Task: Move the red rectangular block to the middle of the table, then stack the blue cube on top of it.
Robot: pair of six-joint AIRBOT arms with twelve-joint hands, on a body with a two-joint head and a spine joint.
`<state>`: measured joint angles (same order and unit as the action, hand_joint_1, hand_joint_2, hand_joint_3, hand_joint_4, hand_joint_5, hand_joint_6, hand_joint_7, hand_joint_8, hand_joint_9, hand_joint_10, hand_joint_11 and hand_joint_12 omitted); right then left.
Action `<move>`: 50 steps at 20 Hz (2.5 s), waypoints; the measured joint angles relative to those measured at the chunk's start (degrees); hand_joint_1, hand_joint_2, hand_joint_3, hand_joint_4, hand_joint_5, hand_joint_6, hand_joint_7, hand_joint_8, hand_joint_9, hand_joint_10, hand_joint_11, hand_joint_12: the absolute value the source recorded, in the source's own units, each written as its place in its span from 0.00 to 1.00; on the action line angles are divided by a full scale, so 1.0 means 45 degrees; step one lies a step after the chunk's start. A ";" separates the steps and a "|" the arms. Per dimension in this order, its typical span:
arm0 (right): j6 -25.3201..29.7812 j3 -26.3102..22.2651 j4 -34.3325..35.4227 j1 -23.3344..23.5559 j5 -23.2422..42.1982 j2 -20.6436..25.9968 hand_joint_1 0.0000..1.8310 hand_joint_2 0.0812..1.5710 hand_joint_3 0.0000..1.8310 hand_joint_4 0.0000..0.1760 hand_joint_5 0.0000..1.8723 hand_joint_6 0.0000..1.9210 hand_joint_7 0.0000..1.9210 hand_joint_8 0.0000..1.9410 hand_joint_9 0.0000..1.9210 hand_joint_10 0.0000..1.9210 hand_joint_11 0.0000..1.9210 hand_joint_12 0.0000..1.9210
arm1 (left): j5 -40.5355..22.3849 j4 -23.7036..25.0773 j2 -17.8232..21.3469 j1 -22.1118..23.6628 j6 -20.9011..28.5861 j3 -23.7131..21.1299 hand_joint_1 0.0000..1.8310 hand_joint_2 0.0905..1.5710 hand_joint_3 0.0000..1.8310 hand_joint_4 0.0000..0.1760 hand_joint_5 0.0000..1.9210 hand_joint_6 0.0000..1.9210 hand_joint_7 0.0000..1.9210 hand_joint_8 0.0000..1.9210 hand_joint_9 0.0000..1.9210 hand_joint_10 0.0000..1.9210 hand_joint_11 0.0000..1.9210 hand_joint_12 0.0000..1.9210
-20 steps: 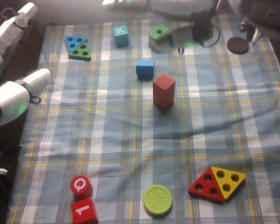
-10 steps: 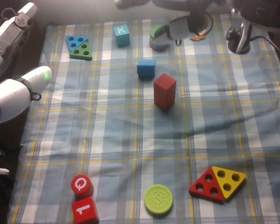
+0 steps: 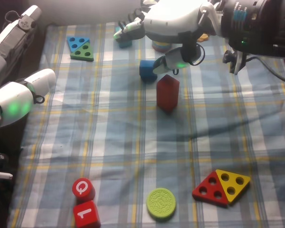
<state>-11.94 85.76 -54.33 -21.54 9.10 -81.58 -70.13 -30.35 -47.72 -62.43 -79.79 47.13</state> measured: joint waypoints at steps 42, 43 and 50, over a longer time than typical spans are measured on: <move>0.2856 0.0709 -0.3347 -0.0209 -0.0058 -0.0539 0.56 0.70 0.00 0.53 0.21 0.00 0.12 0.00 0.06 0.00 0.00 0.09 | -0.0306 0.0053 -0.0301 0.0000 0.0646 0.0223 0.50 0.91 0.00 0.19 0.00 0.00 0.00 0.00 0.00 0.00 0.00 0.00; 0.2856 0.0695 -0.3351 -0.0209 -0.0068 -0.0539 0.56 0.70 0.00 0.58 0.21 0.00 0.11 0.00 0.05 0.00 0.00 0.02 | -0.0311 0.0053 -0.0301 0.0000 0.0646 0.0228 0.51 0.90 0.00 0.17 0.00 0.00 0.00 0.00 0.00 0.00 0.00 0.00; 0.2856 0.0695 -0.3347 -0.0209 -0.0068 -0.0539 0.58 0.69 0.00 0.47 0.25 0.01 0.18 0.00 0.15 0.01 0.00 0.40 | -0.0330 0.0058 -0.0301 0.0000 0.0646 0.0223 0.50 0.90 0.00 0.20 0.00 0.00 0.00 0.00 0.00 0.00 0.00 0.00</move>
<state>0.91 88.88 -69.38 -22.48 8.80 -84.01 -71.61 -30.09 -49.08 -62.43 -76.88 48.14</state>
